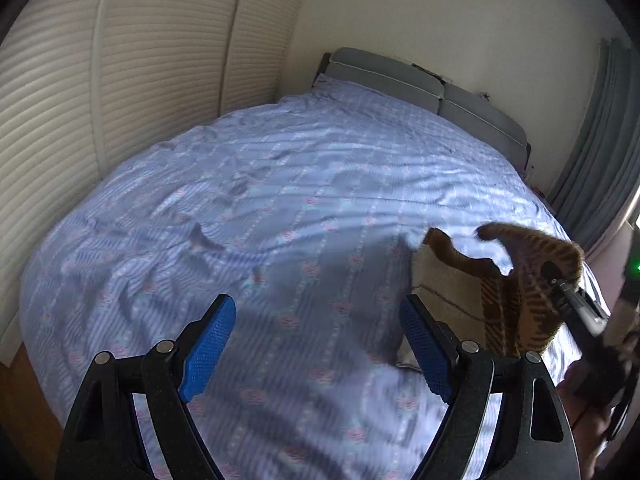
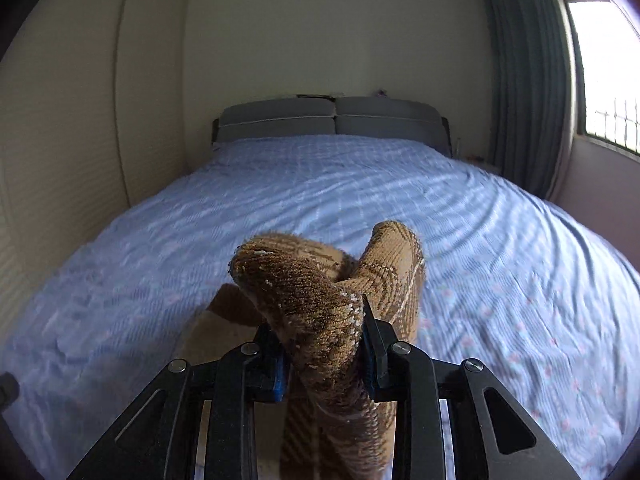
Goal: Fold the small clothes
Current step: 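Fold the lifted half over the other half with the right gripper, then release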
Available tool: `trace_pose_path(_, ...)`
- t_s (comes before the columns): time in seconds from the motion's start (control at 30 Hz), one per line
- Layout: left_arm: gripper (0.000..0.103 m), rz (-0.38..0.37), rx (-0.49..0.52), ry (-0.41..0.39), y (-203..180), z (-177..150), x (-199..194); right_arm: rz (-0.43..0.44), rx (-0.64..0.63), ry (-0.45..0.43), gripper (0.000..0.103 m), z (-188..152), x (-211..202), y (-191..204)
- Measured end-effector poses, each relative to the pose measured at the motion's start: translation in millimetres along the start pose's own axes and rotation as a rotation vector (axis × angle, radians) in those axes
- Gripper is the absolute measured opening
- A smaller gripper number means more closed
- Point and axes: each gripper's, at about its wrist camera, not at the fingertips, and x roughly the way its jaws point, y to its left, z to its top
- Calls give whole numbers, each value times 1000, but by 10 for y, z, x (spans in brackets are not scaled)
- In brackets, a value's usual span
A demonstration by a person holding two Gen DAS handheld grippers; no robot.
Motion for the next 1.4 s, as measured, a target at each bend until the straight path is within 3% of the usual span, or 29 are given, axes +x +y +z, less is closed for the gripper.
trace_pose_path(0.2,84,31,-65,4,485,-7,-11,-7,-379,76,29,-516,209,962)
trace_pose_path(0.3,84,36,-94,10,666,-30,22,-6,-499,128,30,-831,254,1156)
trace_pose_path(0.43,84,28,-111,29,762,-71,84,-36,-607,104,30,-1053,198,1257)
trace_pose_path(0.6,84,0,-71,51,671,-85,101,-9,-528,114,41,-899,116,1175)
trace_pose_path(0.8,84,-41,-9,42,439,-19,69,66,-417,119,47,-783,-69,1041)
trace_pose_path(1.0,84,-147,75,49,6,148,170,161,-228,102,56,-735,-452,571)
trace_pose_path(1.4,82,-356,185,179,-1220,484,1108,7,87,107,58,-503,-333,-594)
